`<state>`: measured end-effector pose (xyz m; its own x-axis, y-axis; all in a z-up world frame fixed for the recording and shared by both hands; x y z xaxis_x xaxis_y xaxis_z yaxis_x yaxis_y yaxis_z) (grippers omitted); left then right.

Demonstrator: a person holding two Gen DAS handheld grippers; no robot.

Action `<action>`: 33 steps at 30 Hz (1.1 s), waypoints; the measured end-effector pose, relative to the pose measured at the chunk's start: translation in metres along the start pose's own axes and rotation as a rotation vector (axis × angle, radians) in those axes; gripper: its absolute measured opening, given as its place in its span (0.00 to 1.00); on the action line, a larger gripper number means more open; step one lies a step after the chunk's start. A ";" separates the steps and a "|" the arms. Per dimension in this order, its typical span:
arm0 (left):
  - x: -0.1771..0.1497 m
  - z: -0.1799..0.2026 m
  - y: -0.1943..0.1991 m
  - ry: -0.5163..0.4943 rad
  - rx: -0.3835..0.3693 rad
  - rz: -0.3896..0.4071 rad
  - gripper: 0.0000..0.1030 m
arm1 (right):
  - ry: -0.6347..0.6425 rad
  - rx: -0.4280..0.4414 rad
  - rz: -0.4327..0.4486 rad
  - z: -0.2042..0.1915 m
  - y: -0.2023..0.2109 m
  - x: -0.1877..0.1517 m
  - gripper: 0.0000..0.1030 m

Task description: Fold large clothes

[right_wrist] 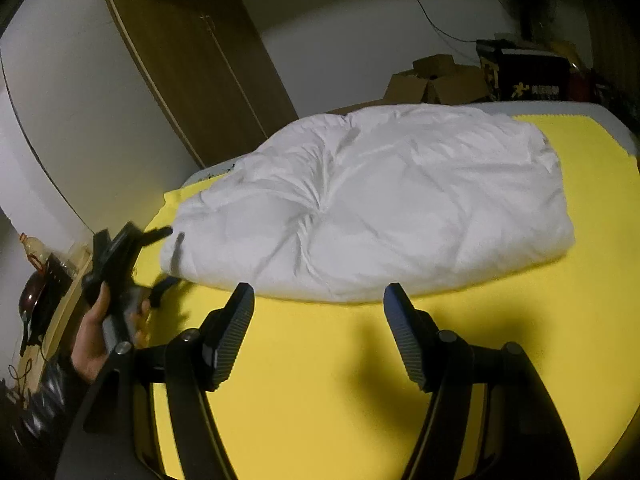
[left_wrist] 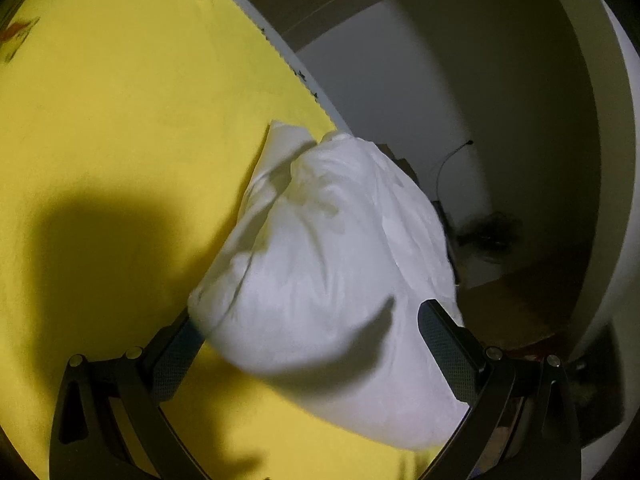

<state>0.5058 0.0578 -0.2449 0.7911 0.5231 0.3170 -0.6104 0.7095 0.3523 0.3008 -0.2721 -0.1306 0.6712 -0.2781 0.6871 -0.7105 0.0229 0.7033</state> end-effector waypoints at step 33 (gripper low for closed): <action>0.026 0.086 -0.010 -0.394 0.030 0.029 0.25 | 0.035 -0.099 -0.154 -0.039 -0.199 0.076 0.00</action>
Point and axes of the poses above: each gripper's, at about its wrist camera, not at the fingertips, and y roughly against the way its jaws point, z to its right, x to its top, the point moved 10 cm from there along -y, roughly the way its jaws point, and after that the axes turned 13 degrees about -x, right-handed, at the moved point
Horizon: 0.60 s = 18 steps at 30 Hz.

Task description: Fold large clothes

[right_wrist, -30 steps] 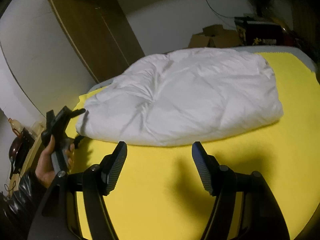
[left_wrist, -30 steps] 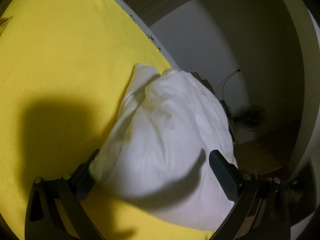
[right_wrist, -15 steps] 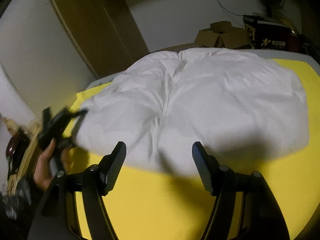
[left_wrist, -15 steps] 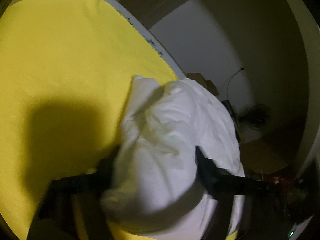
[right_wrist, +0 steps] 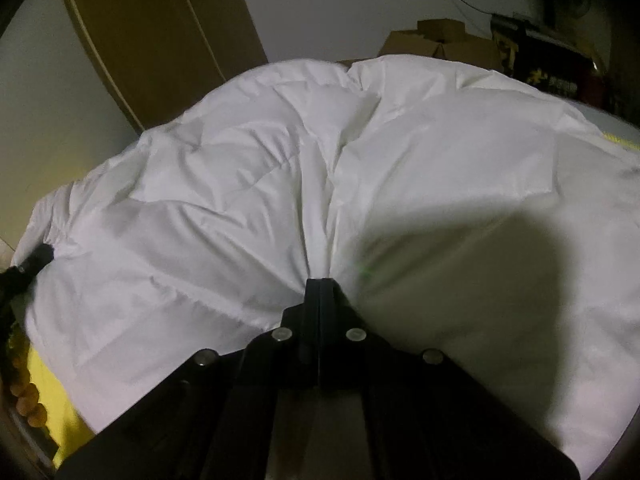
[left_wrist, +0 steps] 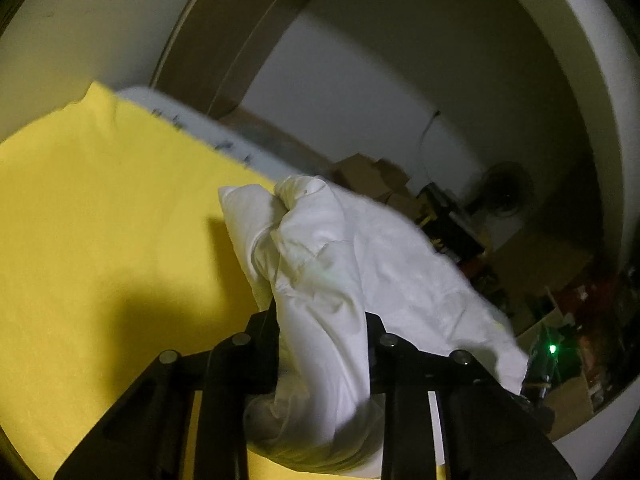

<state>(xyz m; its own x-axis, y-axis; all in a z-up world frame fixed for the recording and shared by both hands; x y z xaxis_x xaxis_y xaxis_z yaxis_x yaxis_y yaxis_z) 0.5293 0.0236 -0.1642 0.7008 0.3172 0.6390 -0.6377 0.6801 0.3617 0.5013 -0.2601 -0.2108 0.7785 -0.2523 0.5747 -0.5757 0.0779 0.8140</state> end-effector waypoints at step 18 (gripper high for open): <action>-0.008 0.180 -0.005 -0.173 -0.129 0.030 0.23 | -0.032 0.078 0.035 -0.002 0.001 -0.043 0.00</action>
Point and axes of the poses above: each gripper's, at about its wrist camera, not at the fingertips, and y roughly against the way its jaws point, z to its right, x to its top, the point moved 10 cm from there along -y, roughly the way its jaws point, and after that the axes turned 13 degrees about -x, right-handed, at the moved point
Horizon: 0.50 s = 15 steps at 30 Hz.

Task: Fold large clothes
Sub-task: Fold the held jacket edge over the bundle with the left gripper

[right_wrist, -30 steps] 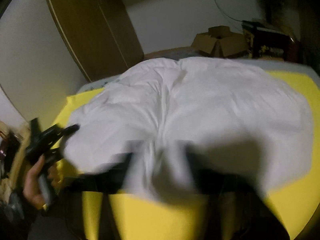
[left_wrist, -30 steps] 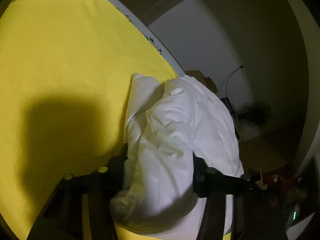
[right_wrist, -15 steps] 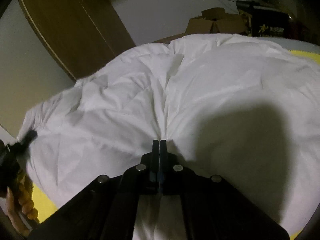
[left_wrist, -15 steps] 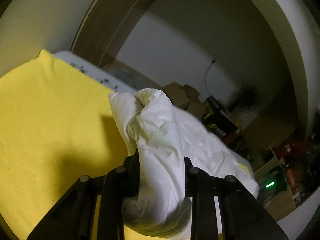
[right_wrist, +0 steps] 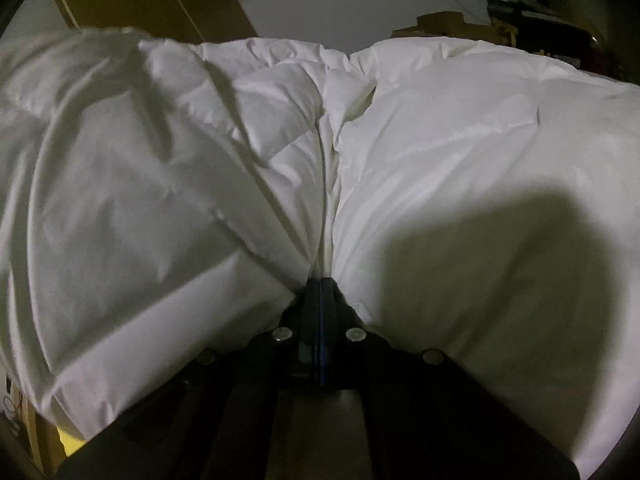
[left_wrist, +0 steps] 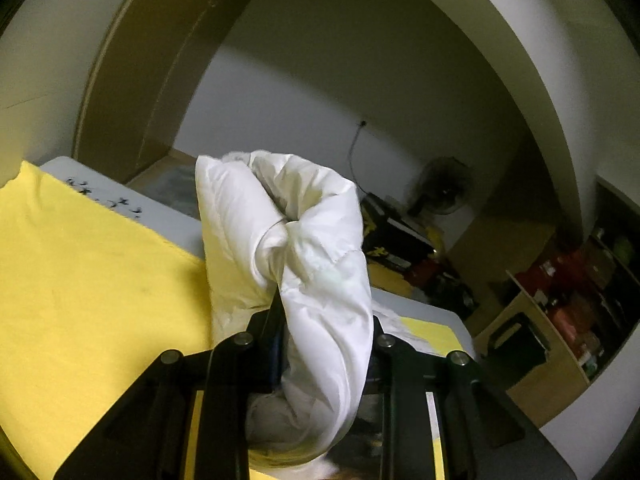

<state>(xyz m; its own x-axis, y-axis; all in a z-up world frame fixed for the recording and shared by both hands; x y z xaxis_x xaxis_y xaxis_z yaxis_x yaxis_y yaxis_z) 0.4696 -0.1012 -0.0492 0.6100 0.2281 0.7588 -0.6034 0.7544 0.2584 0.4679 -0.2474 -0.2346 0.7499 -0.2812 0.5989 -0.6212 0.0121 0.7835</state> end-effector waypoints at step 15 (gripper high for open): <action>-0.029 0.084 -0.046 -0.099 -0.028 -0.099 0.23 | -0.132 0.252 -0.060 0.004 0.034 -0.041 0.00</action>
Point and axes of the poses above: each gripper's, at about its wrist camera, not at the fingertips, and y roughly against the way its jaws point, z to its right, x to its top, the point moved 10 cm from there along -y, roughly the way its jaws point, and after that the axes turned 13 degrees about -x, right-handed, at the moved point
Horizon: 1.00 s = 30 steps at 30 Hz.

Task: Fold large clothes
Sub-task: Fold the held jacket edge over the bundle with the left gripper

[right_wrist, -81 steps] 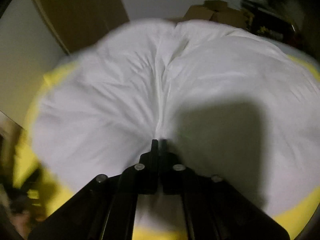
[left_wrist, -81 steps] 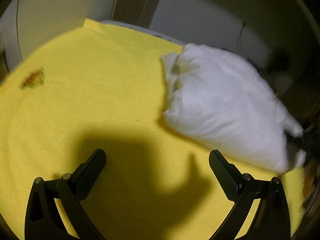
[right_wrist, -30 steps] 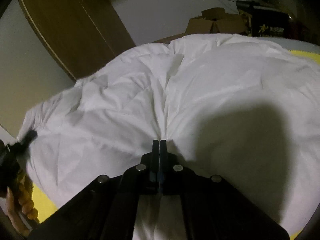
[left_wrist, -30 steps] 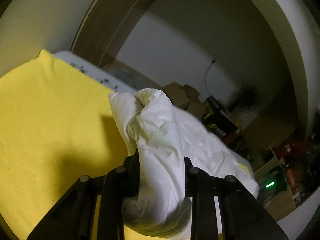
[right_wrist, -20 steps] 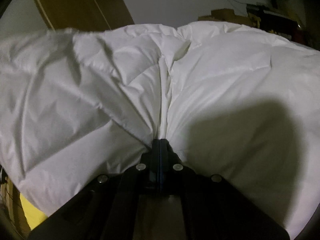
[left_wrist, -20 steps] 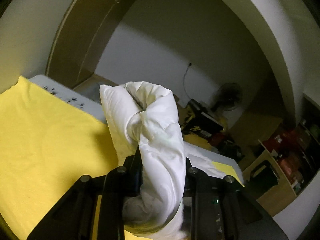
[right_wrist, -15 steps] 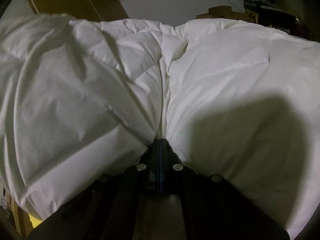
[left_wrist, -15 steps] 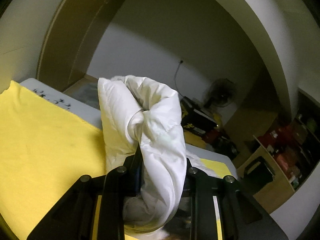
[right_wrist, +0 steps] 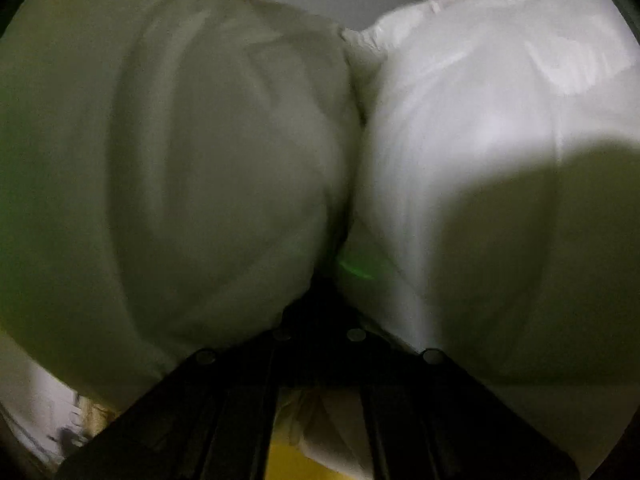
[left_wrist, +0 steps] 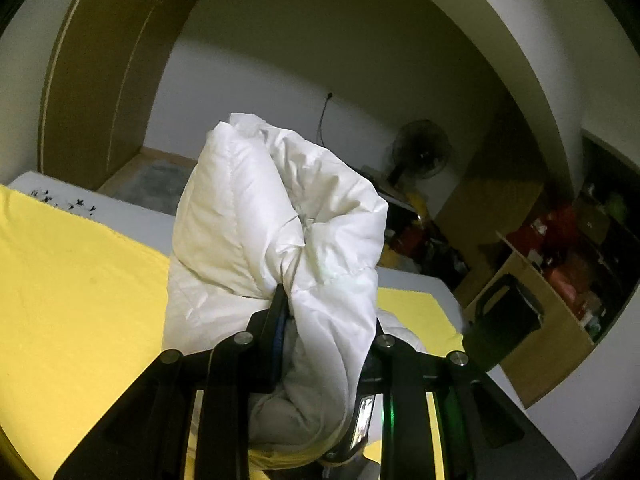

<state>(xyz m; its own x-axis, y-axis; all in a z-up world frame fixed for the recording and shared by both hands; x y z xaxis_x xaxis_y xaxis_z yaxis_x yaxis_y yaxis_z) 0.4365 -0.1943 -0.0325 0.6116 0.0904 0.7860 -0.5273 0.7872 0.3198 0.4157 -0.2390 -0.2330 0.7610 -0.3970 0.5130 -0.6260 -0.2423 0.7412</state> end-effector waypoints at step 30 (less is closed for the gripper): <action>-0.153 0.080 -0.153 -0.096 0.034 -0.377 0.26 | -0.518 -0.066 0.322 0.292 0.231 -0.019 0.09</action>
<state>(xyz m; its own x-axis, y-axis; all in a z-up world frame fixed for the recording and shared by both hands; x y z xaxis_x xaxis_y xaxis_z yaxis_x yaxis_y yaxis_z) 0.3766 -0.3778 -0.1594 0.7089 -0.2601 0.6556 -0.2964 0.7336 0.6116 0.2075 -0.5457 -0.1979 0.3433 -0.8241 0.4506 -0.7865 0.0100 0.6175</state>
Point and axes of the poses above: each gripper's, at about its wrist camera, not at the fingertips, and y roughly against the way its jaws point, z to its right, x to its top, the point moved 10 cm from there along -y, roughly the way its jaws point, and after that the axes turned 13 degrees about -x, right-handed, at the moved point
